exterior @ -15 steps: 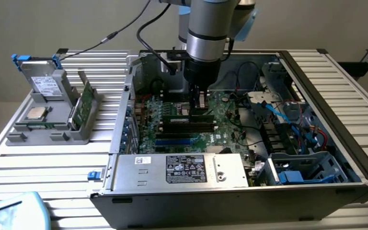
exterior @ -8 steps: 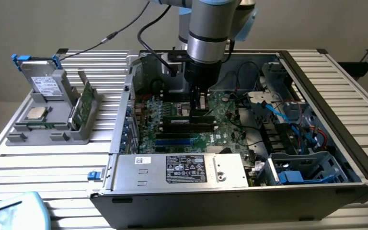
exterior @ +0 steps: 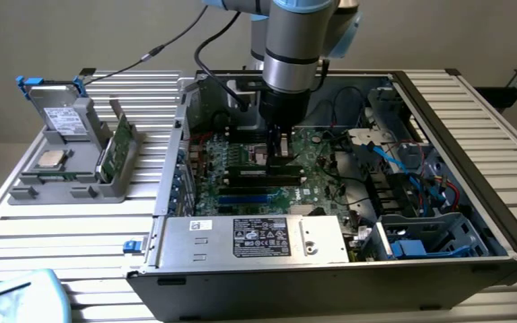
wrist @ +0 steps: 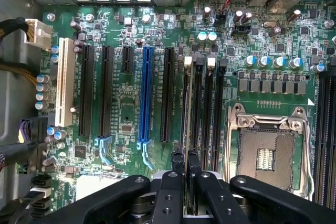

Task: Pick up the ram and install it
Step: 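Pick up the ram and move it above insertion slot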

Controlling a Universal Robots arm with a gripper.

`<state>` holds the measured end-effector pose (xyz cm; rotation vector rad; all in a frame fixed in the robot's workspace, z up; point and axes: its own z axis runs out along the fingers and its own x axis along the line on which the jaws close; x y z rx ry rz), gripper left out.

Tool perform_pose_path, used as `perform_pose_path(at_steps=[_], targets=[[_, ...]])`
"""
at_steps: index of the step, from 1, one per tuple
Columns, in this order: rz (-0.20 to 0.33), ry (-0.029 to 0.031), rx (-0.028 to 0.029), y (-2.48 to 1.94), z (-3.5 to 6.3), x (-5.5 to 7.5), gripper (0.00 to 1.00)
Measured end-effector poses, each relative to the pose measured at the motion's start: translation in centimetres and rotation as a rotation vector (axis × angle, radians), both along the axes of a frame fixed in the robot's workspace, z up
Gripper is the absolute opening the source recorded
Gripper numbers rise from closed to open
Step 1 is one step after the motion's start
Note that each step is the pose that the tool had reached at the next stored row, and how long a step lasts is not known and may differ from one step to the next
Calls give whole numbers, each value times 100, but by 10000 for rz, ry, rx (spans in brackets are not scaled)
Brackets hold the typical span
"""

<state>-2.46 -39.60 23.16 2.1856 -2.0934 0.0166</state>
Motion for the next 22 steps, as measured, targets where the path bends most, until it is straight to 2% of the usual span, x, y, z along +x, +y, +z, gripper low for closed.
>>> perform_pose_path(at_steps=[11,22], targets=[[78,22,-3,0,-44,9,14],[87,111,0,-4,-71,10,14]])
